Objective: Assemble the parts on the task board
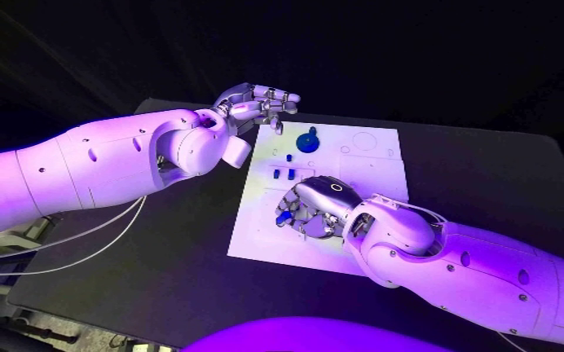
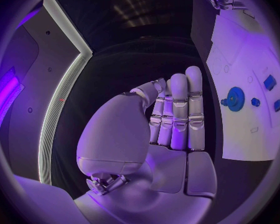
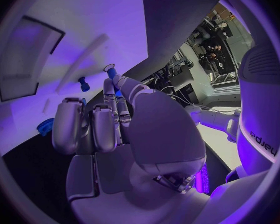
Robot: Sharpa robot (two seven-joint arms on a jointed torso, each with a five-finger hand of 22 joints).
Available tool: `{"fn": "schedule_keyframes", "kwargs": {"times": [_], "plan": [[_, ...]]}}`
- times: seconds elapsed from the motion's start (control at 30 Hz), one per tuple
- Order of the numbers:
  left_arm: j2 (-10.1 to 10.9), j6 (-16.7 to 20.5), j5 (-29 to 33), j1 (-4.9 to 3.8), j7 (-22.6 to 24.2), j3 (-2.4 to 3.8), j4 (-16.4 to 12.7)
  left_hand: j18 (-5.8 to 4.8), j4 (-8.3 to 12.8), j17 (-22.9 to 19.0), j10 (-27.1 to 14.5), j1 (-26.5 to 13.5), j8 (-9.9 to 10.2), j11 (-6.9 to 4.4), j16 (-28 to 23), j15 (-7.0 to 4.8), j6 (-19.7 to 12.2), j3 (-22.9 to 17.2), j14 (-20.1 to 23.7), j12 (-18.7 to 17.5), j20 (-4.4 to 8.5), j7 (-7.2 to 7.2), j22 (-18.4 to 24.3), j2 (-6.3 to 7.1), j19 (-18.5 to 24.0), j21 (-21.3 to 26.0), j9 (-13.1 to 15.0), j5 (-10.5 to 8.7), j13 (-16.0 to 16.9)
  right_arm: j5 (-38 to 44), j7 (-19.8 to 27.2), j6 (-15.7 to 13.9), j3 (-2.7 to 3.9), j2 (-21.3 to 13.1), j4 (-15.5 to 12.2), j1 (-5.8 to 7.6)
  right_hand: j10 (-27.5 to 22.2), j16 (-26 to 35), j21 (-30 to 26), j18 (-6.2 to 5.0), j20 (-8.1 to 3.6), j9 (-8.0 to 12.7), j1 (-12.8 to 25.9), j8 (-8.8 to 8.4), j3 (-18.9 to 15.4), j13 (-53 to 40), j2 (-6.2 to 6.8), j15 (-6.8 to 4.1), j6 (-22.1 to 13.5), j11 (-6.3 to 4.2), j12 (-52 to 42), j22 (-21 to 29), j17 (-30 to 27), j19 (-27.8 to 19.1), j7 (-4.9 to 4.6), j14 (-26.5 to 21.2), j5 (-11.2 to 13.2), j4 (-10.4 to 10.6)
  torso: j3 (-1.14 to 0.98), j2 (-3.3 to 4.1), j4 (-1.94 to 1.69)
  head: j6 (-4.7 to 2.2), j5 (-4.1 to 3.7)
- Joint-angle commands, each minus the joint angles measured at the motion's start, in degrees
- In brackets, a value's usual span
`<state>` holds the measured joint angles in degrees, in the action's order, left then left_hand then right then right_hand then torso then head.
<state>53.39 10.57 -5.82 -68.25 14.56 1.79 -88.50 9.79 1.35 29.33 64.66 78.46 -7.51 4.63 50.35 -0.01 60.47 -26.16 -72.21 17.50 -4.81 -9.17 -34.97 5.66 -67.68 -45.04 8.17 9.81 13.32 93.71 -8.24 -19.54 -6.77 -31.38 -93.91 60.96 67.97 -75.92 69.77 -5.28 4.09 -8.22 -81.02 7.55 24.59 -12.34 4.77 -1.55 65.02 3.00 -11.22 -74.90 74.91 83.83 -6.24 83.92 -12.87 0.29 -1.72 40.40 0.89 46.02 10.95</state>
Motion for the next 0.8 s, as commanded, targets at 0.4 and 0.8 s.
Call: {"fn": "schedule_keyframes", "kwargs": {"times": [0.4, 0.8], "plan": [[-0.1, -1.2, 0.2, -0.05, 0.1, 0.01, -0.1, 0.77, 0.0, -0.1, -0.3, -0.5, -0.4, -0.04, 0.0, -0.02, -0.3, 0.2, 0.3, 0.2, -0.07, -0.01, 0.1, -0.26, -0.1, 0.4, -0.1, -0.05, 0.1, 4.1, -3.1, 5.4, -0.06, 0.6, 0.8, -0.25, -0.1, -0.4, 0.1, 1.15, -0.22, -1.3, 0.4, 0.18, 0.2, 0.1, -0.1, -0.17, 0.7, 0.01, 0.3, -2.2, 0.8, 0.9, -0.64, 3.2, 0.0, 0.0, -0.03, -0.03, 0.01, 0.2, -0.06], [-0.2, -1.4, 0.2, -0.05, -0.2, 0.01, -0.1, 0.77, 0.0, -0.1, -0.3, -0.5, -0.4, -0.04, 0.0, -0.02, -0.3, 0.2, 0.3, 0.2, -0.07, -0.01, 0.1, -0.26, -0.1, 0.4, -0.1, -0.05, 0.1, 4.7, -3.9, 4.5, -0.15, 2.0, 0.7, -0.47, -2.4, -0.9, -1.0, 1.01, 0.37, -0.8, 3.3, -2.15, -0.8, 0.7, 1.42, 0.74, -2.5, 1.12, 2.8, -1.7, 1.2, 0.5, -1.75, 3.3, 0.5, 1.2, 0.0, -0.04, -0.05, 0.12, -0.15]]}}
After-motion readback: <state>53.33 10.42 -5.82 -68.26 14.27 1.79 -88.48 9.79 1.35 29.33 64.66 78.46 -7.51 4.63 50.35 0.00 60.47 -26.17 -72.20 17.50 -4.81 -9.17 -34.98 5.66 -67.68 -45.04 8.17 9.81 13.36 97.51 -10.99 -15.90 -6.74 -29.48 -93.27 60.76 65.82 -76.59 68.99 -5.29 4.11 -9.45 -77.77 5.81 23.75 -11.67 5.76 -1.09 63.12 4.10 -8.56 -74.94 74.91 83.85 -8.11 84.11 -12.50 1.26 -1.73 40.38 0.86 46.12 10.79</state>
